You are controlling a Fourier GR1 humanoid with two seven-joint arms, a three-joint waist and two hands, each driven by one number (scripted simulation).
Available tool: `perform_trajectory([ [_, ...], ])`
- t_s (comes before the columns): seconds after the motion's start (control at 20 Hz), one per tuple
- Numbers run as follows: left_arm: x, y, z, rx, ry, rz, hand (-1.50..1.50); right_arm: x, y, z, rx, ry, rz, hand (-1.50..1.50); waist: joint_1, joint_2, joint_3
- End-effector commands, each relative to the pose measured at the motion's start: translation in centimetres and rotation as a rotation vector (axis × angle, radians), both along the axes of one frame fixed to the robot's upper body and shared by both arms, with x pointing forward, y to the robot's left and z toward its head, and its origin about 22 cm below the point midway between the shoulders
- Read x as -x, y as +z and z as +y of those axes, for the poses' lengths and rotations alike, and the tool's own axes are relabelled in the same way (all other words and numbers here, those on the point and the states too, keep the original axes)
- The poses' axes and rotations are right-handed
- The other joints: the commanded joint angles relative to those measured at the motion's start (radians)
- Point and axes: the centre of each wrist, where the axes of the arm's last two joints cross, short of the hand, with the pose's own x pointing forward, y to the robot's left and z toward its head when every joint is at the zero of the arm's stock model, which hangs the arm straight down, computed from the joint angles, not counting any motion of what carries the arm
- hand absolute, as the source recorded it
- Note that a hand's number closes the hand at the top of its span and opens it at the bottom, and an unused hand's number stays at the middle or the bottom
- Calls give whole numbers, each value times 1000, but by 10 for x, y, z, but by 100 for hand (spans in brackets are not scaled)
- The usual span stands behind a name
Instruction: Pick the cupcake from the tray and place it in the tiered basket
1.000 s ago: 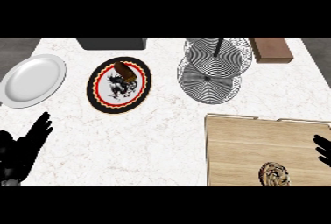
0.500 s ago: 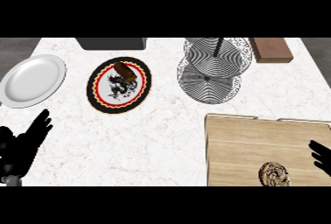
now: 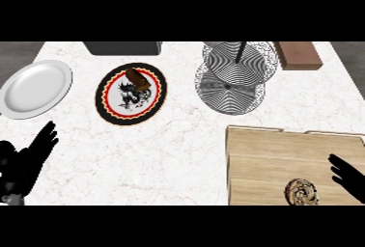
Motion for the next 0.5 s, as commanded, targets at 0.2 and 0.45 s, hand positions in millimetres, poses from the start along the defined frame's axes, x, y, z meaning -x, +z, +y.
perform_trajectory([
  [0.2, -6, 10, -15, 0, 3, -17, 0, -17, -21, 11, -5, 4, -16, -150, 4, 2, 5],
  [0.45, 4, -1, 8, 18, 5, -5, 0, -25, -27, 23, -24, -6, 1, -150, 6, 3, 4],
])
